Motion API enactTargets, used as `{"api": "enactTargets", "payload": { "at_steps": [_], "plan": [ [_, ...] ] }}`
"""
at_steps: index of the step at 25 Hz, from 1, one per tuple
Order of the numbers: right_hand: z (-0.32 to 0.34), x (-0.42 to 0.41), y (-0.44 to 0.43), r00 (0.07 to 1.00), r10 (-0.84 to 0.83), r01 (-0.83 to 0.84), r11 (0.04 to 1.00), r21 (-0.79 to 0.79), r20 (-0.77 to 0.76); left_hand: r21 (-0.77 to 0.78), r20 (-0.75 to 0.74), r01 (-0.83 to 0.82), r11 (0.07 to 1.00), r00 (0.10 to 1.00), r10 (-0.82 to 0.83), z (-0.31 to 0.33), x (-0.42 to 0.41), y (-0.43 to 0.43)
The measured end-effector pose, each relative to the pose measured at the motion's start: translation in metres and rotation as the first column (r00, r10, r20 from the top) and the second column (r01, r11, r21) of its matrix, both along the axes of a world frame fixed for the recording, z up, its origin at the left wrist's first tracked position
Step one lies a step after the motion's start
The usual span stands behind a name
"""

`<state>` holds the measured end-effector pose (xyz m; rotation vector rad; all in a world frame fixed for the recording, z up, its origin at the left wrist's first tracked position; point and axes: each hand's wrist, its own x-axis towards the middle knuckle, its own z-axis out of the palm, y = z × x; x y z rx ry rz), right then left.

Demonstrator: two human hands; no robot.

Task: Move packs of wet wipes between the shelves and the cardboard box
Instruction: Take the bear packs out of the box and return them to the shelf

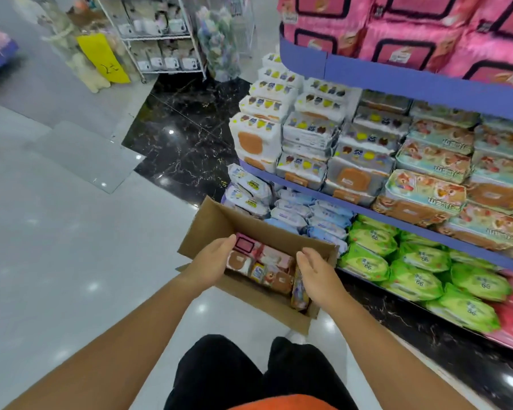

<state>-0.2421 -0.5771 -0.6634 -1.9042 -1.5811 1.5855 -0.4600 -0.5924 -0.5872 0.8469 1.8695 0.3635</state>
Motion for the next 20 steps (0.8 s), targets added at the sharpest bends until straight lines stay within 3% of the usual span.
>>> {"api": "enactTargets", "payload": {
  "at_steps": [5, 12, 17, 20],
  "plan": [
    [-0.09, -0.039, 0.02, 0.993, -0.068, 0.078, 0.992, -0.103, 0.092, -0.07, 0.019, 0.119, 0.99, 0.993, -0.118, -0.119, -0.063, 0.061],
    [-0.316, -0.083, 0.081, 0.973, 0.057, -0.017, 0.984, -0.178, 0.223, -0.222, -0.062, 0.301, 0.927, 0.945, -0.322, -0.35, -0.12, 0.142],
    [-0.476, -0.099, 0.112, 0.93, 0.223, -0.135, 0.947, -0.293, 0.294, -0.308, -0.114, 0.547, 0.779, 0.791, -0.601, -0.519, -0.156, 0.177],
    [-0.557, -0.101, 0.131, 0.928, 0.31, -0.231, 0.913, -0.335, 0.205, -0.392, -0.167, 0.619, 0.681, 0.68, -0.714, -0.61, -0.176, 0.191]
  ]
}}
